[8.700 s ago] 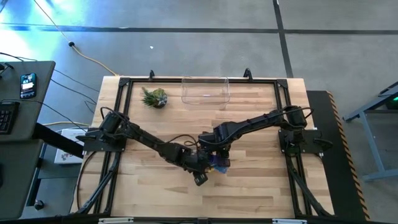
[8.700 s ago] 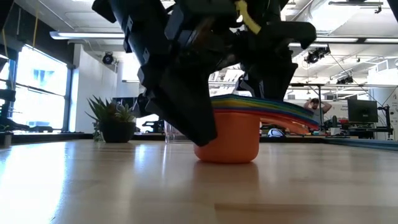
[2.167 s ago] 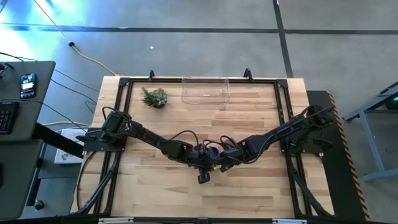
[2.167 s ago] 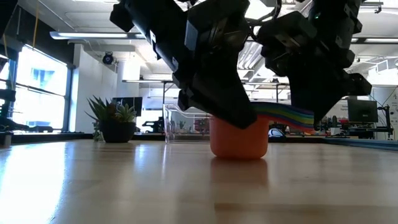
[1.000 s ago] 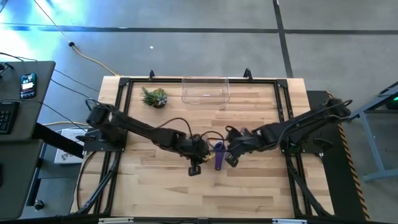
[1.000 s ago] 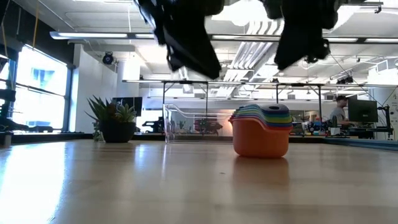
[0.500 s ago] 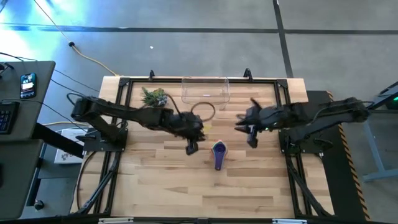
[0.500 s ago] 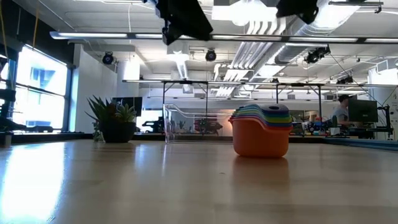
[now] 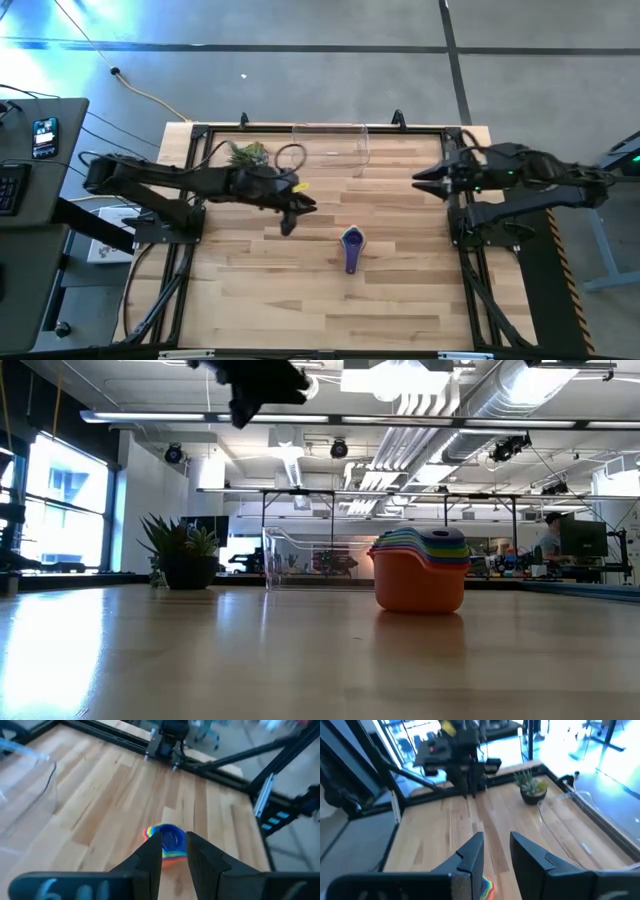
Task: Nest measuring cups in basket
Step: Put the nested measuring cups into the transparent bin
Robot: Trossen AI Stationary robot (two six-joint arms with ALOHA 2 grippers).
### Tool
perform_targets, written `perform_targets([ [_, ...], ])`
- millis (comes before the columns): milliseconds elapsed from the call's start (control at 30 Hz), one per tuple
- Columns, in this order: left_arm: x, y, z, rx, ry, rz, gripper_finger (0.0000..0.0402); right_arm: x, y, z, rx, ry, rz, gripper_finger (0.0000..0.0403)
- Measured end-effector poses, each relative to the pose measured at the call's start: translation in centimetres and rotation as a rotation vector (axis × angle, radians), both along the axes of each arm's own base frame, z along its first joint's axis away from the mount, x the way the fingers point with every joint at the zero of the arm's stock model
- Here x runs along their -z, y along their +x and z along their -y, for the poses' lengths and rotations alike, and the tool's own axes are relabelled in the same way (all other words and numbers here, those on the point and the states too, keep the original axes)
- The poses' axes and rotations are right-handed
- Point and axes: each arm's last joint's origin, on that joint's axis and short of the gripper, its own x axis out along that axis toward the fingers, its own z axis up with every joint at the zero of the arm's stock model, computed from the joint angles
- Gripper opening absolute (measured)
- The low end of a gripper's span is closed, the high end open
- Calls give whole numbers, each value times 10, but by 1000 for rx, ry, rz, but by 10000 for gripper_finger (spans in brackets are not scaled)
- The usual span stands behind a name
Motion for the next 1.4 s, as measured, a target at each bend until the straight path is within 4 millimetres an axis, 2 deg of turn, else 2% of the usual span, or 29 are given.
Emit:
perform_targets([
  [67, 6, -14, -1, -19, -41, 51, 78, -2, -7, 0, 6, 22, 27, 87],
  [300, 18, -68, -3, -30, -81, 235, 78, -3, -8, 1, 40, 105, 40, 87],
  [533, 33, -115, -4, -14, -40, 324, 78, -6, 4, 3, 165, 162, 93, 87],
  [700, 46, -140, -5, 4, 14, 376, 78, -10, 15, 5, 289, 214, 162, 87],
  [1000, 75, -164, -7, -10, 67, 418, 78, -5, 42, 5, 381, 342, 179, 87],
  [1400, 115, -174, -8, -41, 78, 389, 78, 13, 80, 2, 431, 453, 111, 87],
])
